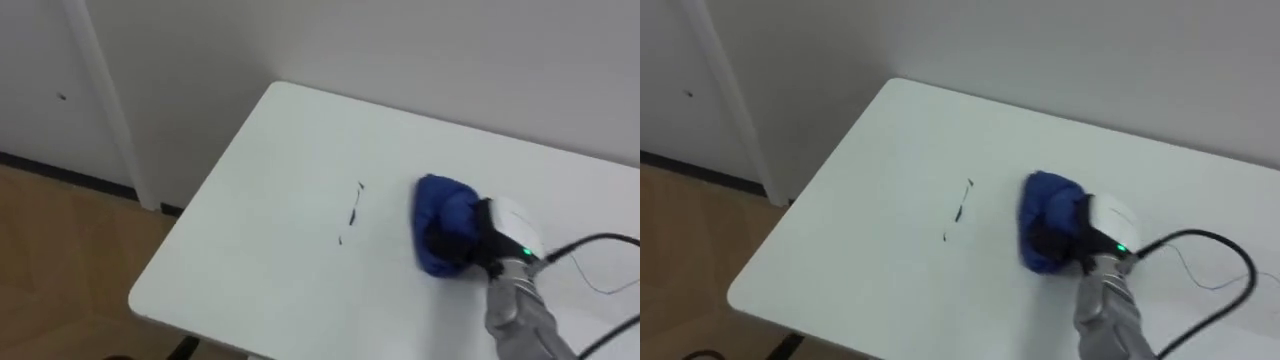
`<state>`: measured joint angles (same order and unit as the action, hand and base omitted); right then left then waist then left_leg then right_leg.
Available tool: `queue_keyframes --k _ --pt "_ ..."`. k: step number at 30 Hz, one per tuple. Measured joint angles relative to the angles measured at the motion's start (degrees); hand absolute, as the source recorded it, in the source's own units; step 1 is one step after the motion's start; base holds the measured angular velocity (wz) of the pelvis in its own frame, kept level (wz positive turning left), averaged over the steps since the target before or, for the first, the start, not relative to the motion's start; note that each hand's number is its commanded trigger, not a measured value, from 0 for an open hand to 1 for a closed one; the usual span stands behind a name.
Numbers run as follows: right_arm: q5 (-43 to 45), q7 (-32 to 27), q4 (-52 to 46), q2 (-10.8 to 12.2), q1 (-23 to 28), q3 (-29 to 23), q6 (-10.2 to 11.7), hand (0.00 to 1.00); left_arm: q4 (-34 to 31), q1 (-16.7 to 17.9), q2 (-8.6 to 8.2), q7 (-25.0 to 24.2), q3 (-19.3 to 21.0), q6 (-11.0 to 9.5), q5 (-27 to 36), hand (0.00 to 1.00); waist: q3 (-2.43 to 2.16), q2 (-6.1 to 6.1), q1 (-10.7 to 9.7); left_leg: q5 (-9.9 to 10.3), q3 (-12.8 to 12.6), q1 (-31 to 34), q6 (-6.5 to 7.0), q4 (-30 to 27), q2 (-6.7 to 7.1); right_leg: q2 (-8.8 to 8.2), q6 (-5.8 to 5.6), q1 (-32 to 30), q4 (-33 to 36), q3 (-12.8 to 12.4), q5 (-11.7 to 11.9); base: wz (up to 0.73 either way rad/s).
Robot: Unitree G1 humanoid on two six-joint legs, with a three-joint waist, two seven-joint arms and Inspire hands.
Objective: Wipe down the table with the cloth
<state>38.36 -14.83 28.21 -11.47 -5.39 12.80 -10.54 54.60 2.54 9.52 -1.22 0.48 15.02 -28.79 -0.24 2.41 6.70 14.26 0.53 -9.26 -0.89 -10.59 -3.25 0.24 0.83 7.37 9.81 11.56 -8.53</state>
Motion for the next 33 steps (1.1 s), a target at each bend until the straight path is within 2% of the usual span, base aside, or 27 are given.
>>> queue_keyframes --k 2,3,4,5,7,9,11,14,17,18,20,21,22,23,24,25,26,27,28,29,30,31,32,33 --pt "0.27 0.33 0.2 -1.07 -0.8 -0.89 0.89 1.0 -1.51 1.2 0.23 -0.12 0.25 0.01 0.0 0.0 0.29 -0.15 -0.01 -0.01 0.4 1.04 -0.05 -0.33 0.03 -0.03 0.06 -0.81 0.02 0.33 -0.09 0.15" --pt "-0.04 0.3 0.79 -2.03 -0.68 -1.51 2.41 1.0 -2.04 2.34 0.56 0.0 0.67 -0.07 -0.01 0.0 0.47 -0.31 -0.27 -0.02 0.7 1.58 -0.07 -0.76 0.1 -0.06 0.1 -1.11 -0.12 0.54 -0.13 0.14" --pt "-0.82 -0.5 1.65 -2.66 0.0 -2.5 4.66 1.0 -1.99 3.26 1.09 0.05 0.99 -0.17 -0.18 0.0 0.48 -0.31 -0.72 -0.02 1.36 2.1 -0.07 -1.19 0.23 -0.22 0.02 -1.21 -0.16 1.18 -0.25 0.19" --pt "-0.83 -0.9 2.4 -2.68 0.35 -3.54 5.95 1.0 -1.97 3.89 1.3 0.14 1.67 -0.38 -0.21 0.0 0.45 -0.25 -0.96 -0.03 1.45 2.17 -0.08 -1.14 0.32 -0.3 -0.04 -1.21 -0.21 1.27 -0.42 0.29" --pt "-1.0 -2.78 6.25 -3.37 1.46 -8.84 9.36 1.0 -1.96 6.77 2.41 0.48 4.29 -0.76 -0.86 0.0 0.37 -0.19 -2.42 -0.15 1.58 2.13 0.08 -1.16 0.93 -1.04 -0.48 -0.7 -0.49 2.1 -0.89 0.39" --pt "-2.65 -4.54 8.97 -5.26 3.12 -13.1 10.18 1.0 -1.96 8.28 3.46 0.5 6.67 -0.78 -1.45 0.0 0.08 0.12 -2.69 -0.33 1.09 1.7 0.39 -1.15 1.52 -1.66 -0.89 0.18 -1.0 2.04 -1.13 0.43" --pt "-3.79 -5.83 14.31 -8.09 4.92 -18.97 11.88 1.0 -1.86 9.18 5.21 0.47 9.54 -0.81 -2.87 0.0 -0.3 0.61 -3.42 -0.51 1.05 1.39 0.77 -1.24 2.23 -2.48 -1.44 1.07 -0.75 1.36 -1.45 0.44" --pt "-5.26 -6.05 16.93 -9.76 5.4 -21.5 11.62 1.0 -1.89 9.12 6.78 0.45 9.22 -0.96 -2.54 0.0 -0.23 0.27 -3.51 -0.54 0.01 1.04 1.21 -2.14 2.47 -3.35 -1.99 -0.06 2.73 1.27 -1.79 -0.04" --pt "-5.24 -6.21 16.63 -9.73 3.77 -19.47 9.91 1.0 -1.58 7.95 6.63 0.54 6.89 -1.61 -0.43 0.0 -0.09 -0.76 -2.34 -0.03 -2.84 0.69 1.99 -4.06 2.2 -4.72 -2.39 -2.82 8.52 1.1 -2.83 -0.6" --pt "-5.1 -6.2 16.63 -9.43 2.02 -18.03 8.71 1.0 -0.67 6.85 6.23 0.72 5.82 -2.7 -0.06 0.0 0.0 -1.42 -1.3 0.3 -4.45 0.42 2.5 -4.33 2.22 -5.38 -2.31 -4.68 11.42 1.13 -3.1 -1.03" --pt "-4.99 -6.27 16.43 -7.68 -1.49 -14.64 6.08 1.0 1.11 3.9 5.44 1.23 4.85 -3.14 1.2 0.0 0.19 -2.13 0.56 0.93 -5.56 0.73 3.0 -4.19 2.26 -5.92 -2.3 -7.51 14.01 1.3 -3.11 -1.15" --pt "-4.11 -6.14 16.26 -6.8 -4.03 -12.22 4.42 1.0 2.85 1.11 4.75 2.02 4.84 -3.5 1.19 0.0 0.41 -2.24 2.56 1.31 -8.02 1.27 3.06 -4.07 1.78 -6.1 -2.31 -9.57 15.49 1.35 -3.09 -1.24" --pt "-2.76 -5.49 15.47 -4.73 -5.94 -9.25 2.52 1.0 4.95 -1.49 4.13 2.47 4.73 -3.89 1.19 0.0 0.43 -2.11 3.8 1.4 -10.03 1.98 2.94 -4.75 1.38 -7.56 -2.12 -11.74 20.08 1.51 -3.92 -1.25" --pt "-1.48 -4.63 13.86 -3.21 -7.07 -6.29 0.73 1.0 5.89 -3.39 3.51 2.78 3.64 -4.16 1.14 0.0 0.43 -2.05 5.05 1.49 -11.14 2.22 2.5 -5.22 0.84 -10.48 -2.75 -12.1 23.23 1.72 -5.1 -0.82" --pt "-1.22 -4.24 13.24 -2.21 -7.94 -4.47 0.22 1.0 5.81 -3.99 3.39 2.82 3.32 -4.49 1.08 0.0 0.45 -1.84 5.85 1.45 -11.45 2.49 2.14 -5.37 0.62 -12.0 -3.28 -12.44 23.66 1.16 -5.53 -0.66" --pt "-0.07 -3.75 12.87 -0.21 -10.38 -0.85 -0.43 1.0 5.75 -5.35 3.37 2.84 2.86 -4.92 1.3 0.0 0.52 -1.42 7.55 1.66 -11.46 3.86 1.34 -6.36 -0.3 -14.68 -3.98 -12.58 23.05 -0.05 -5.91 -0.68" --pt "0.04 -2.83 12.88 2.04 -13.77 2.43 -0.74 1.0 5.76 -6.67 3.53 2.84 2.67 -4.98 2.0 0.0 0.54 -0.9 8.95 1.72 -10.48 5.45 0.25 -7.3 -1.48 -16.41 -4.74 -12.66 20.24 -0.42 -5.57 -0.64" --pt "0.05 -2.33 13.11 2.96 -15.37 3.5 -0.6 1.0 5.73 -7.3 3.66 2.8 2.66 -5.01 2.03 0.0 0.52 -0.53 9.27 1.68 -8.39 6.23 -0.25 -7.36 -1.87 -16.9 -5.4 -12.44 17.54 -1.17 -5.14 -0.36" --pt "0.19 -1.42 13.46 3.82 -17.77 5.18 1.19 1.0 5.61 -8.27 4.01 2.58 2.71 -5.05 1.92 0.0 0.5 -0.23 9.64 1.13 -3.97 8.07 -1.65 -7.23 -3.36 -16.51 -6.07 -11.25 11.01 -2.21 -3.5 0.15" --pt "-0.04 -1.35 13.6 3.8 -18.75 5.59 2.49 1.0 5.5 -9.24 4.43 1.68 2.68 -4.99 1.51 0.0 0.36 0.07 9.51 0.27 1.52 9.6 -3.29 -6.7 -5.14 -15.26 -6.63 -9.76 3.78 -1.67 -0.56 0.42" --pt "-0.42 -1.47 13.67 3.78 -19.04 5.55 2.62 1.0 5.16 -9.48 4.82 1.43 2.49 -4.95 1.54 0.0 0.34 0.3 9.12 0.01 3.87 10.51 -4.23 -6.62 -5.95 -14.77 -6.57 -9.16 0.83 -1.06 1.33 0.77" --pt "-2.25 -1.77 14.25 3.79 -18.92 4.55 3.69 1.0 4.61 -9.61 5.85 1.07 2.29 -4.93 1.27 0.0 0.37 0.98 7.69 0.06 7.83 12.46 -6.28 -7.12 -7.32 -14.02 -6.99 -8.5 -2.0 -0.03 4.64 0.76" --pt "-3.0 -2.3 14.1 3.79 -18.17 3.77 4.72 1.0 4.65 -9.66 6.49 0.94 1.9 -4.92 0.98 0.0 0.34 1.33 6.84 0.3 9.49 13.36 -7.36 -7.65 -7.57 -13.57 -6.78 -8.24 -1.55 0.28 6.54 1.09" --pt "-4.56 -3.8 14.24 3.37 -16.73 2.97 6.53 1.0 4.88 -9.39 7.55 0.67 1.24 -4.92 0.71 0.0 0.17 1.89 4.87 0.81 11.19 14.65 -9.32 -9.61 -8.66 -12.78 -10.86 -7.17 1.27 2.75 5.16 1.07"
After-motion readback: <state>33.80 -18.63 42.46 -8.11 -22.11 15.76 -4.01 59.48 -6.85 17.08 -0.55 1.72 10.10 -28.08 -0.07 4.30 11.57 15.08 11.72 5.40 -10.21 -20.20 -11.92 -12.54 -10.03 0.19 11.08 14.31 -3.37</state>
